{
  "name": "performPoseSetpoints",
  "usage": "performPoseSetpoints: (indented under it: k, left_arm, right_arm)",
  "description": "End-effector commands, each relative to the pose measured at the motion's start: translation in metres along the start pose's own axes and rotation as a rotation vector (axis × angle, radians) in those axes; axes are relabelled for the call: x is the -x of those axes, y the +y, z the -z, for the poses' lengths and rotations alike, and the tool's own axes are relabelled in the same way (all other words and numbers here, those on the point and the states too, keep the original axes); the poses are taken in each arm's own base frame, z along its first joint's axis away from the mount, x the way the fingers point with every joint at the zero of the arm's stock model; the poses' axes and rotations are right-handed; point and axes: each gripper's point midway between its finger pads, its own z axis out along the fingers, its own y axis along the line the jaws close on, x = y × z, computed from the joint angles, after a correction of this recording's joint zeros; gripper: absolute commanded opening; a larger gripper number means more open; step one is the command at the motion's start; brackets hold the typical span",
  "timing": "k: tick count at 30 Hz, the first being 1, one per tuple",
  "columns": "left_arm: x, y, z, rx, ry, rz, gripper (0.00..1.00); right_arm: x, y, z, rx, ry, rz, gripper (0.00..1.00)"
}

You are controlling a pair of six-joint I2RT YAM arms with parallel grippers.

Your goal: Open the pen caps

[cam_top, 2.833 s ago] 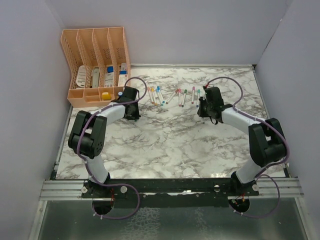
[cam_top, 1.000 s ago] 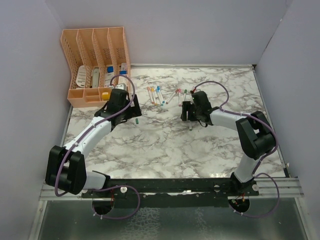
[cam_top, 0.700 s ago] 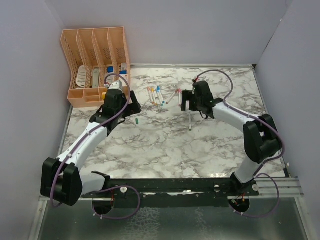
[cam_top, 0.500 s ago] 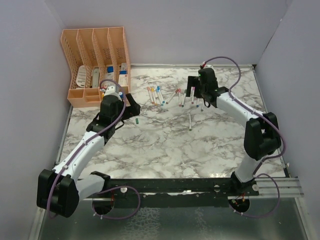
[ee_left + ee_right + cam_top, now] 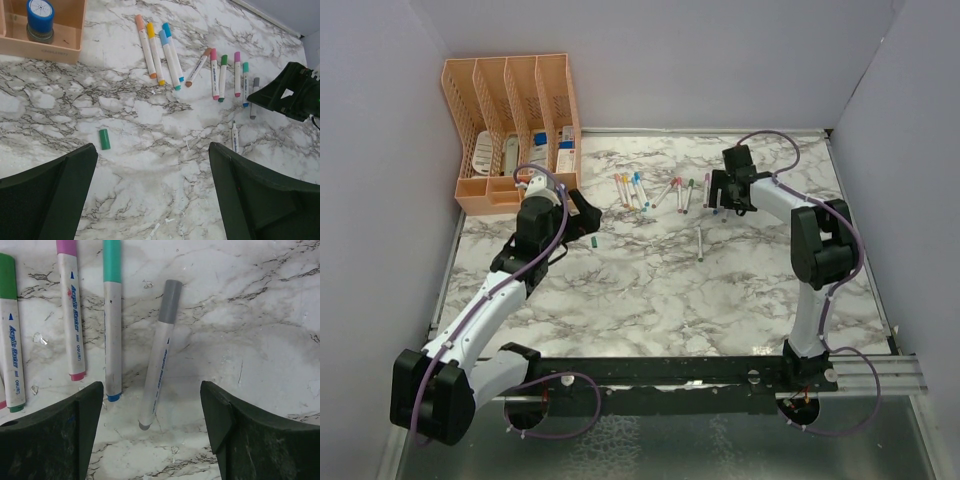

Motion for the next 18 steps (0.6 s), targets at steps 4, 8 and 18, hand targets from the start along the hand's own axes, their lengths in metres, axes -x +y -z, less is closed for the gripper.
performPoseSetpoints:
  k: [4,8,18]
  left_arm:
    - [0.000,-0.009,0.002,-0.049,-0.013,0.019,0.96]
    - [-0.002,-0.009,0.001,-0.050,-0.006,0.021,0.96]
    - [-0.004,-0.009,0.000,-0.051,-0.003,0.027,0.95]
  right_arm:
    - [0.007,-0.014,-0.005,-0.004,-0.012,-0.028,0.74]
    - [0.002,-0.017,-0.003,0.011,-0.015,-0.034,0.72]
    - [-0.012,-0.016,-0.012,0.035,0.026,-0.022,0.58]
